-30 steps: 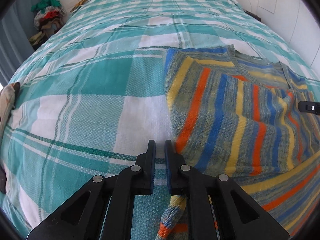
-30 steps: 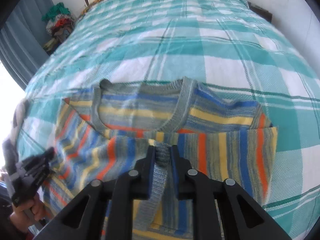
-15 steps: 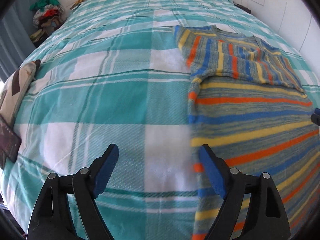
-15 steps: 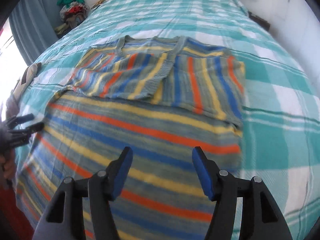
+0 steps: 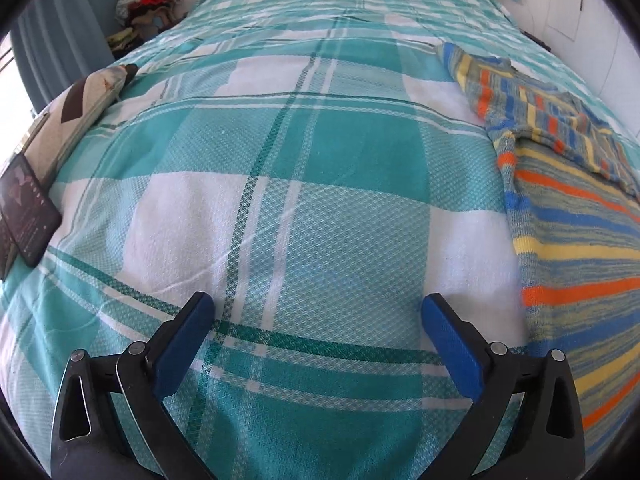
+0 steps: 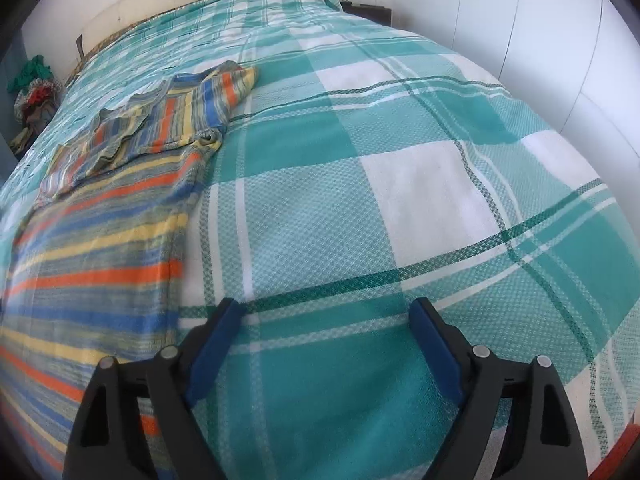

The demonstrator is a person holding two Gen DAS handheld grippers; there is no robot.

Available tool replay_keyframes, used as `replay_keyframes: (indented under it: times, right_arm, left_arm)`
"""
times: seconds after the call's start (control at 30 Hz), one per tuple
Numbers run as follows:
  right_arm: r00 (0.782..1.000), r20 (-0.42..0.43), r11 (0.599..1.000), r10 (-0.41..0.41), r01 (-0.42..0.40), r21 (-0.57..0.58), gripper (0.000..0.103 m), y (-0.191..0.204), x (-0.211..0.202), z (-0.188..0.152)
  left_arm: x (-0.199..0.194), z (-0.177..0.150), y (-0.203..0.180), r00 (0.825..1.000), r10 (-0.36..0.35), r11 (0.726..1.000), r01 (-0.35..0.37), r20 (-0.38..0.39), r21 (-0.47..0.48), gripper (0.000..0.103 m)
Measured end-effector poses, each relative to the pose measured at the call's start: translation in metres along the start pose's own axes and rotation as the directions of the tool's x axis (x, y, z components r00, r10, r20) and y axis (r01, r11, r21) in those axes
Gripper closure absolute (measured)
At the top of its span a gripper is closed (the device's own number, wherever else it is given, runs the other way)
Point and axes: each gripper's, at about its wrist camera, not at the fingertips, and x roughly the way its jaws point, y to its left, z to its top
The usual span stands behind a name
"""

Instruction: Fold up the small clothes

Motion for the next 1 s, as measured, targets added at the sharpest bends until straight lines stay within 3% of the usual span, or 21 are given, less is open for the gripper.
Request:
replay_keyframes:
  times: [0.2,1.0]
  right_arm:
    - [1.0,0.016,0.999,0.019,-0.018,-0.03,0.0,0.005,0.009,-0.004]
    - [0.999,0.037,0.999,0.021,-0.02,-0.047,0.0,0.006,0.01,-0.006]
  left_arm:
    - [-0.001,-0.005,0.002,1.0,-0.003,1.0,0.003,0.017,-0.024,0.0]
    - [-0.007,-0.022,0.001,1.0,0.001,1.0,-0.001,0.029,-0.02,0.001]
